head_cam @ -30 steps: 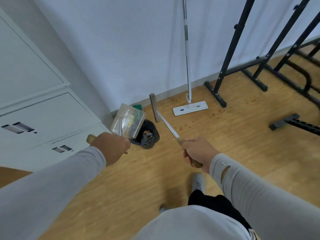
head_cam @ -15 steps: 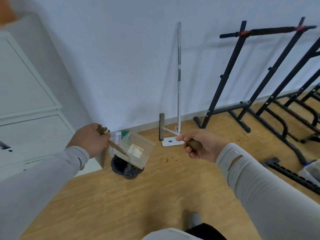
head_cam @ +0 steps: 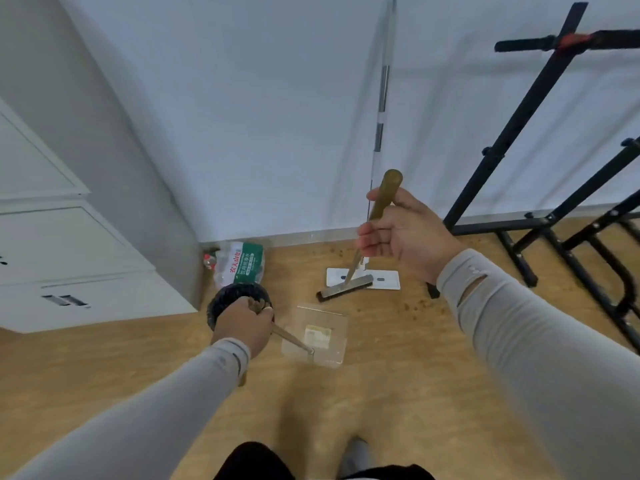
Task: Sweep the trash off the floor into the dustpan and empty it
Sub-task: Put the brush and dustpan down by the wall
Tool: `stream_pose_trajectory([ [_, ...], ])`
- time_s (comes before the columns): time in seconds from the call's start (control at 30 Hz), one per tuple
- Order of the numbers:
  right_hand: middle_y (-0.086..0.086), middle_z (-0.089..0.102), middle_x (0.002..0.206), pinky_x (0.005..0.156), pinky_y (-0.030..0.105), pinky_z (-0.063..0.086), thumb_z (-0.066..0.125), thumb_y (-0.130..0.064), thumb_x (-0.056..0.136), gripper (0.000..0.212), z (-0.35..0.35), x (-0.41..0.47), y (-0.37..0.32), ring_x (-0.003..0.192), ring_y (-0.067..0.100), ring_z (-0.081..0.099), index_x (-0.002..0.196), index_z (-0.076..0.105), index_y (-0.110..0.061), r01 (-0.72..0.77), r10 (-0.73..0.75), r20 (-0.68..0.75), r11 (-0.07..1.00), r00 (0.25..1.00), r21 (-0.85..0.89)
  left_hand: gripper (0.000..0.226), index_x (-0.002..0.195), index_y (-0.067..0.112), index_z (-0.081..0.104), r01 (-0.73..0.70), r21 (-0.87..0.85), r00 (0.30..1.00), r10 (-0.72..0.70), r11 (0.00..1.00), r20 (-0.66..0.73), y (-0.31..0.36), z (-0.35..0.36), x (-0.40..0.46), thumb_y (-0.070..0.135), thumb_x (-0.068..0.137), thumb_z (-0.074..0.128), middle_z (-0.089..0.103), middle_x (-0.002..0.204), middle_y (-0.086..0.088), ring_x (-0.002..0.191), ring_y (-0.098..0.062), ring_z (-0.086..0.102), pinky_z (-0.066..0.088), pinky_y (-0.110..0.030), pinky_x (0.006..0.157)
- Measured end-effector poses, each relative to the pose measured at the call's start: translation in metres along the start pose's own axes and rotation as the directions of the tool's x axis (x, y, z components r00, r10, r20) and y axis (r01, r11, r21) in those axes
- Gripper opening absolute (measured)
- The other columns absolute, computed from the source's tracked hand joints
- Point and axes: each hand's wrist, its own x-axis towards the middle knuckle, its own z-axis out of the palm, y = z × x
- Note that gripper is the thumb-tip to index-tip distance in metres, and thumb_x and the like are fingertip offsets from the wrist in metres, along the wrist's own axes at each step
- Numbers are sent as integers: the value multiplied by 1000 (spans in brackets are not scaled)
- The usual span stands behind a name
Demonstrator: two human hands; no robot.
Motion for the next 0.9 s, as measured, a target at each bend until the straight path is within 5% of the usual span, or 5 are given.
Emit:
stream_pose_trajectory([
  [0.17,21,74,84,73,43,66,58,-19,103,15,0,55,5,63,23,74,117,58,-20,132,-161,-46,914,986,-385,20,95,16,44,76,-27,993,-74,997,92,28,63,19,33,98,53,56,84,1,73,-22,56,49,-34,66],
  [0.33,4,67,92,74,35,58,66,-38,95,17,13,108,17,73,18,62,104,67,-23,203,-318,-14,641,948,-741,15,112,21,49,118,-104,983,-102,988,150,48,99,60,29,100,49,60,84,2,69,-19,60,48,-32,59],
  [0.53,-11,69,93,76,41,60,62,-50,91,21,28,152,35,84,10,66,91,63,-29,166,-247,43,504,968,-848,39,137,25,42,157,-162,952,-106,974,287,56,131,115,29,100,49,62,95,1,89,-27,65,55,-39,80],
  [0.77,-17,67,90,69,15,50,71,-40,91,14,29,179,35,81,-2,63,98,70,-28,194,-199,111,464,974,-865,55,151,33,32,226,-241,924,-129,944,360,72,157,158,34,99,51,68,118,-1,106,-30,65,53,-43,93],
  [0.9,-14,70,92,68,13,52,70,-41,90,18,27,190,30,81,-1,66,102,70,-28,234,-154,181,497,971,-836,59,153,34,29,292,-324,913,-162,900,373,84,165,177,35,99,52,67,125,-2,110,-29,65,52,-41,96],
])
